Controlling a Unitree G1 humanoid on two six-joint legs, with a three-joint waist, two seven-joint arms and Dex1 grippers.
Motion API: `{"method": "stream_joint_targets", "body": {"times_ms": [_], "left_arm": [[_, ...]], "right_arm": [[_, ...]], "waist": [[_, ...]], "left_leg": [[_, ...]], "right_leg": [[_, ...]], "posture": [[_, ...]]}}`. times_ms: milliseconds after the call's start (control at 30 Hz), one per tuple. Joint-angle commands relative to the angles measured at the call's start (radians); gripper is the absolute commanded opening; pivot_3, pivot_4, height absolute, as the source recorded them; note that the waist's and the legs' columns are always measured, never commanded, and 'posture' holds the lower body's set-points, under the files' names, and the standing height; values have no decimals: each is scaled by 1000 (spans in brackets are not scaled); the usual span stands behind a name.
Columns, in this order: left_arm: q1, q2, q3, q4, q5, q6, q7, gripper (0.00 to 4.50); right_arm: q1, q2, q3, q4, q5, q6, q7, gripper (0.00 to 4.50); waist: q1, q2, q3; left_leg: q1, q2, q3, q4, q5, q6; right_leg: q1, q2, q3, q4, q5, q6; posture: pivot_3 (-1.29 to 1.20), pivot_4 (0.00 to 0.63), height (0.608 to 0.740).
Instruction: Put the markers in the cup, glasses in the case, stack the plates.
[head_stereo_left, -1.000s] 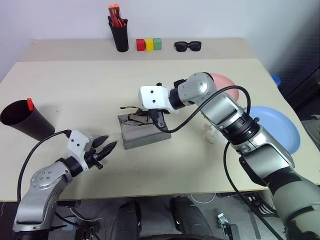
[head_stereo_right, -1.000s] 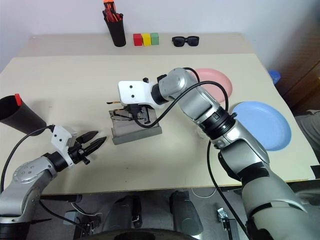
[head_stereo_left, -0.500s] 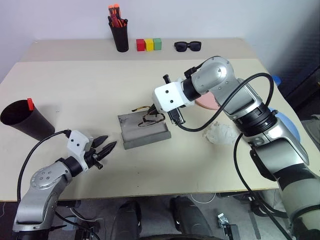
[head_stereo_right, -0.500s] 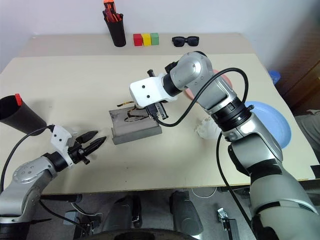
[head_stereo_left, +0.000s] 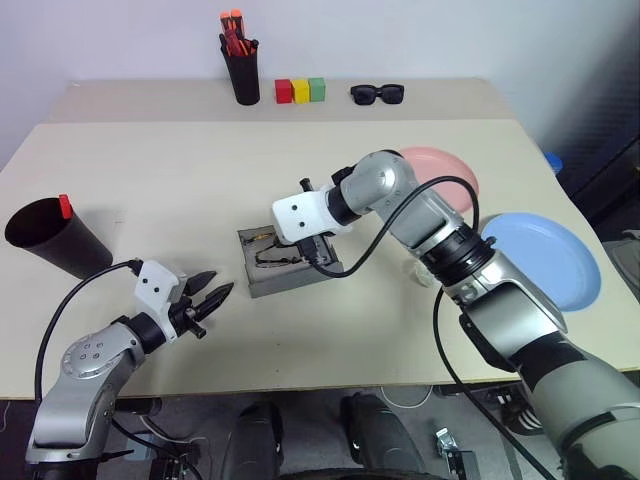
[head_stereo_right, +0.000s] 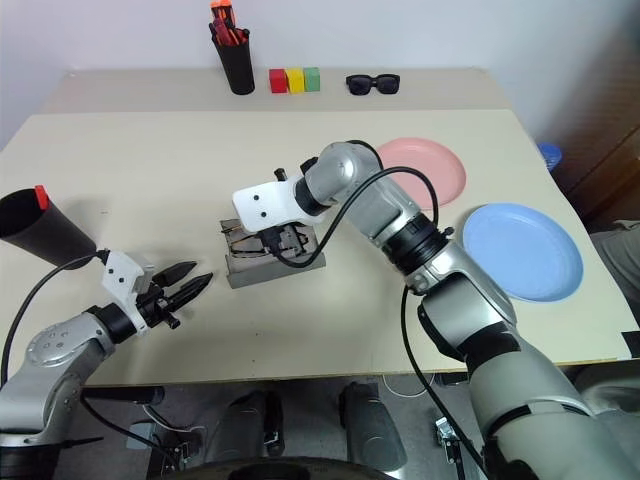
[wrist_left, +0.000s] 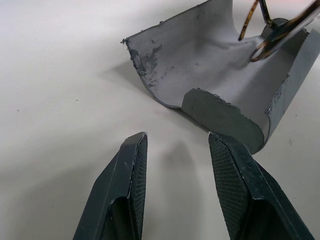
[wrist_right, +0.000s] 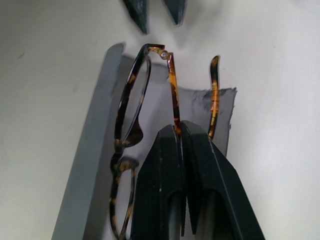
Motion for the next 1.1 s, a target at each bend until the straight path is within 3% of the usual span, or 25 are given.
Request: {"method": "stream_joint_targets", "body": {"times_ms": [33, 133, 267, 700, 833, 1100], "left_arm": [[1, 3, 20, -25, -4, -15, 6, 1950], [-1, 2, 19, -24, -4, -16, 7, 1950], [0, 1, 20, -25, -5, -16, 8, 1950], [-21, 6, 19, -15, -15, -13, 4, 1950], [-34, 11, 16, -6, -13, -12, -5, 1950], [-38, 6, 14, -6, -9, -11, -9, 1950]], "right_arm": [[2, 5, -17, 16, -19, -7, -29, 56], [4, 13, -32, 25, -22, 2, -48, 959], [-4, 7, -61, 12, -7, 11, -56, 2903], [85, -90, -176, -162, 55, 108, -56, 2903], [146, -107, -157, -216, 46, 164, -56, 1621], [201, -93, -120, -225, 12, 216, -105, 1621]], "waist": [[1, 0, 0], [-1, 0, 0], [-2, 0, 0], [1, 0, 0], [-1, 0, 0], [0, 0, 0]], "left_leg": [[0, 0, 0, 0, 0, 0], [0, 0, 0, 0, 0, 0], [0, 0, 0, 0, 0, 0], [0, 0, 0, 1, 0, 0], [0, 0, -1, 1, 0, 0], [0, 0, 0, 1, 0, 0]], "right_leg": [[0, 0, 0, 0, 0, 0], [0, 0, 0, 0, 0, 0], [0, 0, 0, 1, 1, 1], [1, 0, 0, 0, 1, 2], [1, 0, 0, 1, 1, 2], [0, 1, 0, 1, 1, 2]], "posture": [[0, 150, 722], [0, 150, 722], [0, 150, 722], [0, 150, 722], [0, 150, 722], [0, 150, 722]]}}
